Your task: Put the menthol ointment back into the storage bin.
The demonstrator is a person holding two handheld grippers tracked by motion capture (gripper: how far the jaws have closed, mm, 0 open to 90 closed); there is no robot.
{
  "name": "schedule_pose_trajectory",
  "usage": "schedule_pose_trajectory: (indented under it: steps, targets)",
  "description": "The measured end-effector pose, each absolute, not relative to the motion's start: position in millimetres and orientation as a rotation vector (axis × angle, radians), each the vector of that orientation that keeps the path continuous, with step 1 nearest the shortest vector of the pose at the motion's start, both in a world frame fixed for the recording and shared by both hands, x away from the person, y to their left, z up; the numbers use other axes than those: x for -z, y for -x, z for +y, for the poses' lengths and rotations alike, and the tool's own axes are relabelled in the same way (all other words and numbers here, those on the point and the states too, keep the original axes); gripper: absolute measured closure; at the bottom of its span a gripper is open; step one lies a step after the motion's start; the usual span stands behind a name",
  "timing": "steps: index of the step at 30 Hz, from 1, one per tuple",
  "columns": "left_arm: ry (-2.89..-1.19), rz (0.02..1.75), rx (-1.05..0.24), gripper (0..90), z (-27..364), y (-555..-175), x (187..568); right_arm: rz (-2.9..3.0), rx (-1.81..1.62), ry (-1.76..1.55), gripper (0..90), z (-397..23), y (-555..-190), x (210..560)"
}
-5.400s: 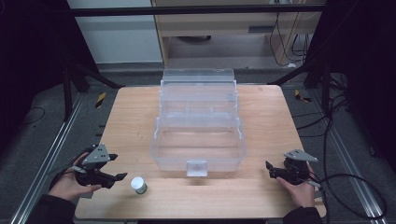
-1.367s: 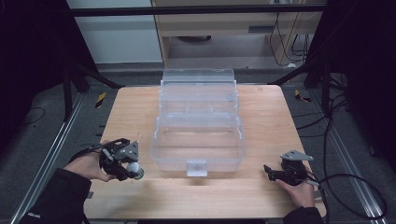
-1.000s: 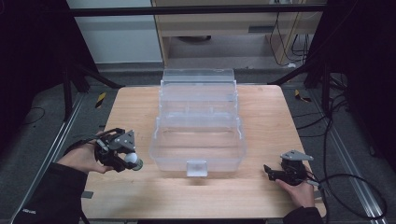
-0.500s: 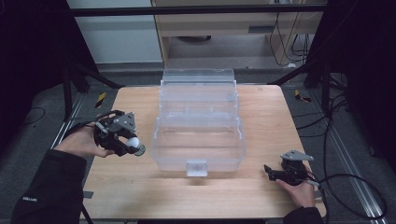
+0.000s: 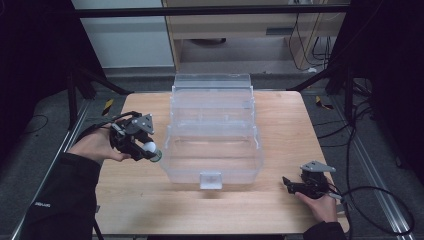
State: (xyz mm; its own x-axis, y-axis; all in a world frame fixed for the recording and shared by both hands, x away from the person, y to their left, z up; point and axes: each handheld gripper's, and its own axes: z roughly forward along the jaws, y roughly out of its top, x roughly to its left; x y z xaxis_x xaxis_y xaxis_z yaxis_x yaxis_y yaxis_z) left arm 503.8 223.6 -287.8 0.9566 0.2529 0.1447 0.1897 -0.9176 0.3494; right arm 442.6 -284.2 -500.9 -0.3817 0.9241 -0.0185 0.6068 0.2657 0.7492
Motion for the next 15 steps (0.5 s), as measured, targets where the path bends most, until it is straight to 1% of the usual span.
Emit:
schedule_pose_trajectory:
  steps: [15]
  targets:
    - [-2.779,0.315,-0.239,50.3,197.0,-520.7,301.0,2.085,-0.929,-1.375,16.9,-284.3,-442.8,500.8]
